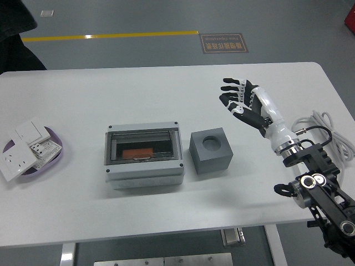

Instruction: Pick up the cylinder from the cube,place it in the box,flap close box

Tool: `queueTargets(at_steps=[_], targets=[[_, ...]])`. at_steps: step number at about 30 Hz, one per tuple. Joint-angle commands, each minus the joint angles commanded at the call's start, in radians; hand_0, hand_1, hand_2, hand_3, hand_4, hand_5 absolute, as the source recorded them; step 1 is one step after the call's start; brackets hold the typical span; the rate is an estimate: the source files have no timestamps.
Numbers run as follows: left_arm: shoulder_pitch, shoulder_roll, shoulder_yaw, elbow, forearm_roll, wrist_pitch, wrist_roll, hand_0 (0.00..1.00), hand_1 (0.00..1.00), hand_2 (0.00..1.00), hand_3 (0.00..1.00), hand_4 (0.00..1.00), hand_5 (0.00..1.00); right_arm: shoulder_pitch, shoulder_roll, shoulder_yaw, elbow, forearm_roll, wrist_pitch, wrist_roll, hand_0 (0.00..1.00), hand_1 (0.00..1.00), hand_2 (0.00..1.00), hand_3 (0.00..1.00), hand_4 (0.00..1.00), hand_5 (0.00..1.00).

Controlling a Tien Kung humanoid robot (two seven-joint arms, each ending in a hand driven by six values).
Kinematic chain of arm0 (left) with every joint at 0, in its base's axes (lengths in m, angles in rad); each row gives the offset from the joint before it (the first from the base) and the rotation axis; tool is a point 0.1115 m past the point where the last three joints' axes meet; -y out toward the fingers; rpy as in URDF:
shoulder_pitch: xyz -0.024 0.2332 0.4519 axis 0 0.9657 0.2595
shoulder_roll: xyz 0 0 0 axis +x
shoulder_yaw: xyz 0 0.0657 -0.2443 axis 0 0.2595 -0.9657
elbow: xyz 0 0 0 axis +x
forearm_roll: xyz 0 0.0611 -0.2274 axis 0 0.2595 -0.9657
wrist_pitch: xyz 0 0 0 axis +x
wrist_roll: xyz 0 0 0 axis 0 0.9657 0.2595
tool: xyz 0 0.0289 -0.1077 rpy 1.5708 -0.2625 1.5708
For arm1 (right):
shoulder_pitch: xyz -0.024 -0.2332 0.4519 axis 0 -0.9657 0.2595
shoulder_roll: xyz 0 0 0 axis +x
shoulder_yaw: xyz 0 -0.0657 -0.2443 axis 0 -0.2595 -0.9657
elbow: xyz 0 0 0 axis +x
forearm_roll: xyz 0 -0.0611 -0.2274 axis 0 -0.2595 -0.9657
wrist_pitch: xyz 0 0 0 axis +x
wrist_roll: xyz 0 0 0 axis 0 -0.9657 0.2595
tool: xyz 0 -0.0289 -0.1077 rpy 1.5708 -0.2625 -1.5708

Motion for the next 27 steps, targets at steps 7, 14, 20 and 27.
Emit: queueTargets(at_steps=[7, 14, 20, 27], targets=[[-0.012, 0.012, 0.01, 0.0, -0.003, -0.001, -0.001, 0.637, 0.669, 0.656, 0.699, 0.751, 0.317, -0.037, 0.021, 0.188, -0.013, 0.027, 0.006, 0.012, 0.667, 0.641, 0.69, 0.696, 0.771, 0.394], [-0.014, 0.025, 0.007, 0.0, 0.002, -0.001, 0.005, 0.637, 0.669, 0.656, 0.699, 0.751, 0.317, -0.06, 0.03, 0.287, -0.013, 0.031, 0.029, 0.024, 0.674, 0.648, 0.691, 0.693, 0.763, 0.387], [-0.016, 0.033, 0.008, 0.0, -0.005, 0.0, 0.003, 0.637, 0.669, 0.657, 0.699, 0.751, 0.317, -0.089, 0.035, 0.311, -0.008, 0.04, 0.056, 0.039, 0.69, 0.65, 0.691, 0.699, 0.774, 0.374], [-0.009, 0.03, -0.015, 0.0, -0.014, 0.007, 0.006, 0.637, 0.669, 0.658, 0.7, 0.751, 0.318, -0.101, 0.05, 0.339, -0.012, 0.046, 0.058, 0.043, 0.713, 0.663, 0.699, 0.711, 0.814, 0.317]])
